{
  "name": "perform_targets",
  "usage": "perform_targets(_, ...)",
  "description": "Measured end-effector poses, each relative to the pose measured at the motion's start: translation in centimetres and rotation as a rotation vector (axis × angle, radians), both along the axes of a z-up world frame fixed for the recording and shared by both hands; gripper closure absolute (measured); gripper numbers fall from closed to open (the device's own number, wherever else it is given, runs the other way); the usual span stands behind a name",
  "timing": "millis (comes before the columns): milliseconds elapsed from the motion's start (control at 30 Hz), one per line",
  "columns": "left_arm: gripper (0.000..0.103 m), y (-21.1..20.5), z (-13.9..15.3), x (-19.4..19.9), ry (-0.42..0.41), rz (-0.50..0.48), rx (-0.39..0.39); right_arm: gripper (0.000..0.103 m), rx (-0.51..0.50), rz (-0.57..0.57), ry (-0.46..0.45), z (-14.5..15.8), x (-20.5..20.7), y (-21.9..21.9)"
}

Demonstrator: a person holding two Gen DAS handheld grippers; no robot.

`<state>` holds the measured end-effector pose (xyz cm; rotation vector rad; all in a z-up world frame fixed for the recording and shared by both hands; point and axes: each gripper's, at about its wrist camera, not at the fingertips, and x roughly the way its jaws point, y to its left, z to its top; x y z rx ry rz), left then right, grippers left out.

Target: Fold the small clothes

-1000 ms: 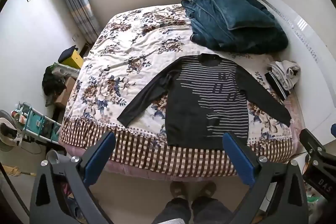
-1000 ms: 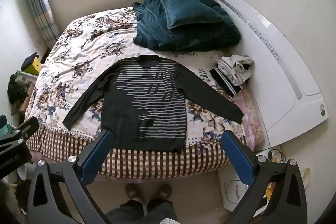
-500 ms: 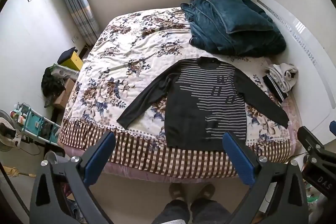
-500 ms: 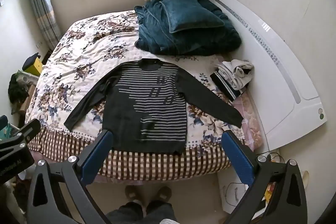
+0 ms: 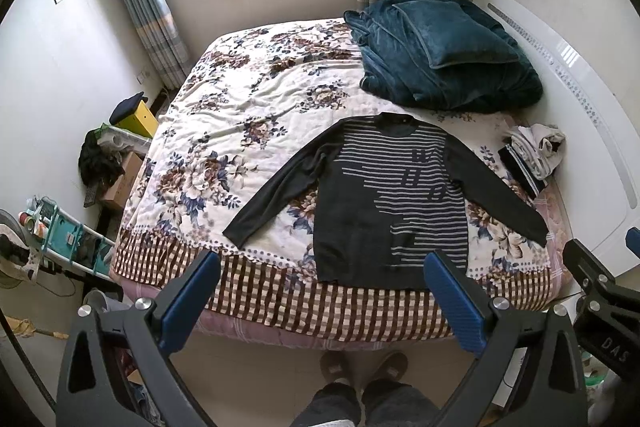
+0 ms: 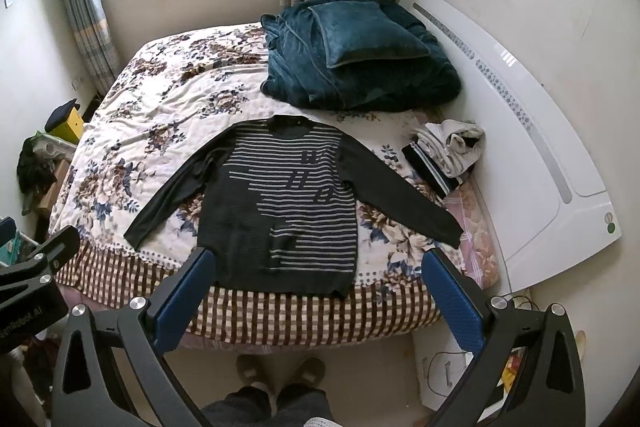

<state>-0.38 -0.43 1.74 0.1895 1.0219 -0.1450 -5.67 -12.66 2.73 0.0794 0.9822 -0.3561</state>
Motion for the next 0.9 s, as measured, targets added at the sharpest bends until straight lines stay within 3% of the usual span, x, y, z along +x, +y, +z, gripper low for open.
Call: perform_targets(900,0.0,-0.2,1.0,0.8,-0.016,-0.002,0.012,0.0,0.0,-0.002,0.011,-0.1,-0.1,0.4)
